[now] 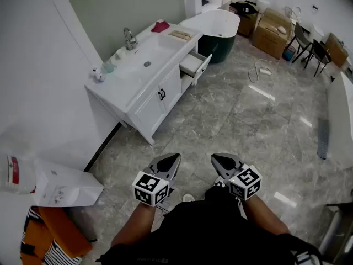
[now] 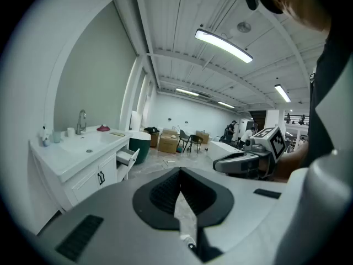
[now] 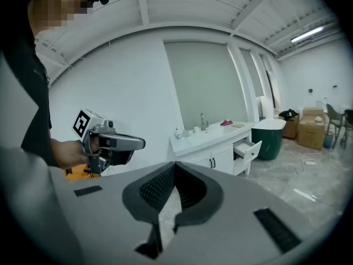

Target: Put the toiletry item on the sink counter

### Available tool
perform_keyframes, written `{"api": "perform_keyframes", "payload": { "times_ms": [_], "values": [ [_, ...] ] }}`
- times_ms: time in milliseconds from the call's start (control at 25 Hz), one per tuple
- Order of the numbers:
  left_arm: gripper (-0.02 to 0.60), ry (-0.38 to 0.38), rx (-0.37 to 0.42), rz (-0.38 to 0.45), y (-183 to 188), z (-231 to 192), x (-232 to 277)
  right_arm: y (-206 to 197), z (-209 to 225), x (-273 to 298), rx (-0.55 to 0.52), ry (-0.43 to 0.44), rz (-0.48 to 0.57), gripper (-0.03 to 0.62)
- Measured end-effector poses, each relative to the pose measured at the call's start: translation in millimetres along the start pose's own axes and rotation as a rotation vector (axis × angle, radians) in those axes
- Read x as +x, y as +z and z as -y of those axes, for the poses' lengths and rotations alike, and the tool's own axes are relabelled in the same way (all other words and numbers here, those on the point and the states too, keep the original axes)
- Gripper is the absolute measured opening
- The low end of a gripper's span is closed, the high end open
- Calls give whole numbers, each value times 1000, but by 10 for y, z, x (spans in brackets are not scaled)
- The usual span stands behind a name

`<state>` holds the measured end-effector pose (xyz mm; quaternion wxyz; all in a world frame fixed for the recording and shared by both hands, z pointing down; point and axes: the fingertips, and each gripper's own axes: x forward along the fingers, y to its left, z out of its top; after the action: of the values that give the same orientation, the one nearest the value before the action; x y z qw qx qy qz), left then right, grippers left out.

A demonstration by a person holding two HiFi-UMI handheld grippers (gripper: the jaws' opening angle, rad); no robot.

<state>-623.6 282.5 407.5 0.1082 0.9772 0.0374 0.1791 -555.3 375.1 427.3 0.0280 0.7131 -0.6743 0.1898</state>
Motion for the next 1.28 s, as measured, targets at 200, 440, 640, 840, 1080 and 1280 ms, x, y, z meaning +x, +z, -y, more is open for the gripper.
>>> {"api": "perform_keyframes", "payload": {
  "times_ms": [200, 440, 640, 840, 1080, 1280],
  "values": [
    [5, -4, 26, -5, -5, 44, 1, -5, -11, -20, -7, -2, 4, 2],
    [5, -6, 29, 8, 49, 63, -36, 7, -48, -45, -13, -4, 2, 2],
    [5, -2, 22, 5, -1, 41, -94, 24, -52, -50, 15, -29, 20, 2],
    [5, 3, 7, -5, -61, -8, -124, 10, -113, -17, 22, -23, 15, 2],
    [5, 6, -13, -8, -119, -78, -85, -11, -123, 22, 14, -23, 12, 3],
    [5, -6, -11, -16, -124, -80, 28, -46, 8, 34, 39, -37, 7, 2]
  ]
}}
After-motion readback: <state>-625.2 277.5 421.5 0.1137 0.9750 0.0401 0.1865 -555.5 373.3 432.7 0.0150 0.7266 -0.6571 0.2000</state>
